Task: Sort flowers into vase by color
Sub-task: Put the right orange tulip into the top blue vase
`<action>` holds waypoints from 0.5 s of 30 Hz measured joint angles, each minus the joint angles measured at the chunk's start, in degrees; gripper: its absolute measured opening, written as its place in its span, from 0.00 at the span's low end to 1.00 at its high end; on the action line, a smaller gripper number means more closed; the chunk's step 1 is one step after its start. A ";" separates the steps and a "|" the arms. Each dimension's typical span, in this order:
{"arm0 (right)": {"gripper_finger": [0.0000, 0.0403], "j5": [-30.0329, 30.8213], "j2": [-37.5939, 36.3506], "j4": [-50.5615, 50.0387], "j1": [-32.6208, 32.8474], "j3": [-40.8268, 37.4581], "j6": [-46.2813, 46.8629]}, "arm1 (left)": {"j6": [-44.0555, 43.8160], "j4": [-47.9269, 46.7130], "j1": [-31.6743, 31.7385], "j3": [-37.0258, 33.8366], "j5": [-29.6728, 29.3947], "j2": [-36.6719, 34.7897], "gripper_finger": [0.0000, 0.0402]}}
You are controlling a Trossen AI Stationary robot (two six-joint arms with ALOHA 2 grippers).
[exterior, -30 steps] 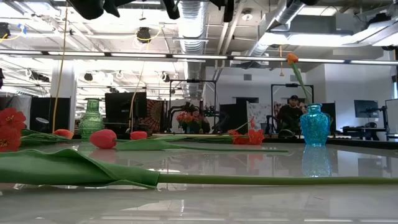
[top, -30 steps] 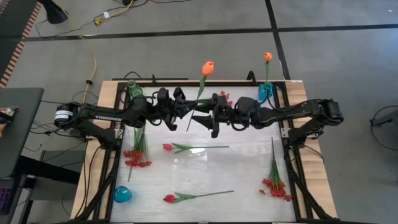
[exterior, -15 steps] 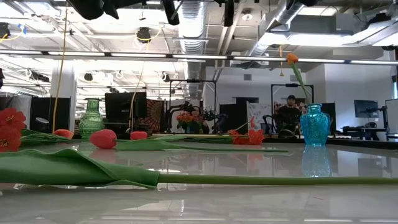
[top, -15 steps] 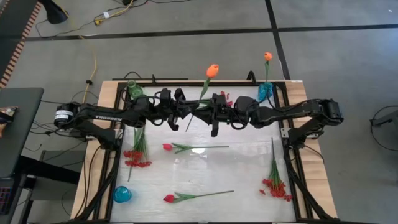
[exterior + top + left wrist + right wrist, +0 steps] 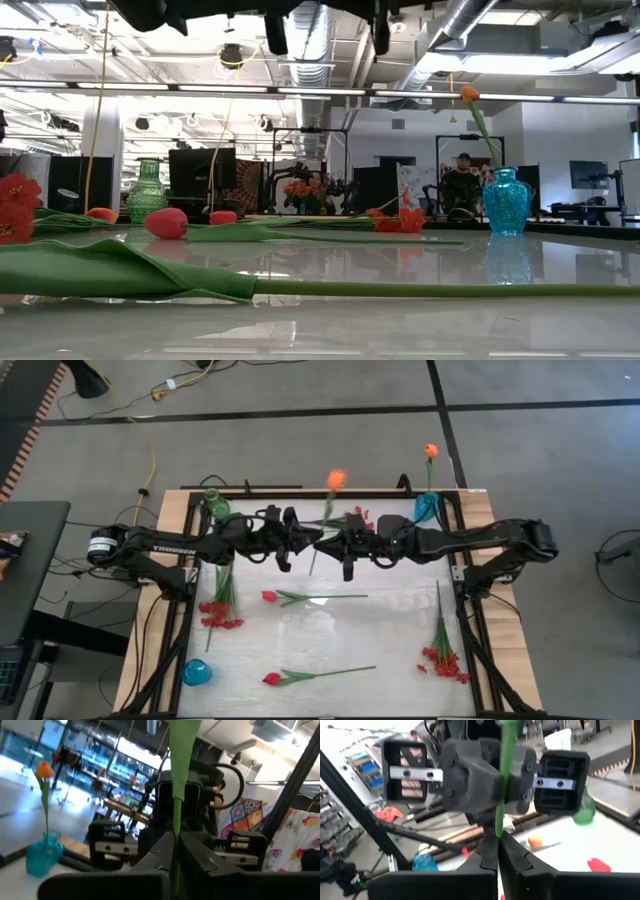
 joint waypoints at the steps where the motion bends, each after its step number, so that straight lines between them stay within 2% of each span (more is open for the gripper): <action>1: 0.06 -0.08 -0.61 -2.06 0.00 0.00 0.09 | -0.60 -0.12 0.05 0.00 0.68 -0.01 0.07; 5: 0.05 -0.21 -2.34 -8.84 0.02 0.00 0.86 | -3.43 -1.24 0.69 0.02 3.19 -0.01 0.18; 9: 0.06 -0.68 -2.62 -10.58 0.00 -0.01 1.24 | -6.46 -3.13 2.43 0.05 6.83 -0.01 0.27; 15: 0.06 -0.87 -2.44 -10.02 0.02 0.00 1.23 | -6.28 -5.84 2.94 0.07 7.38 -0.02 0.32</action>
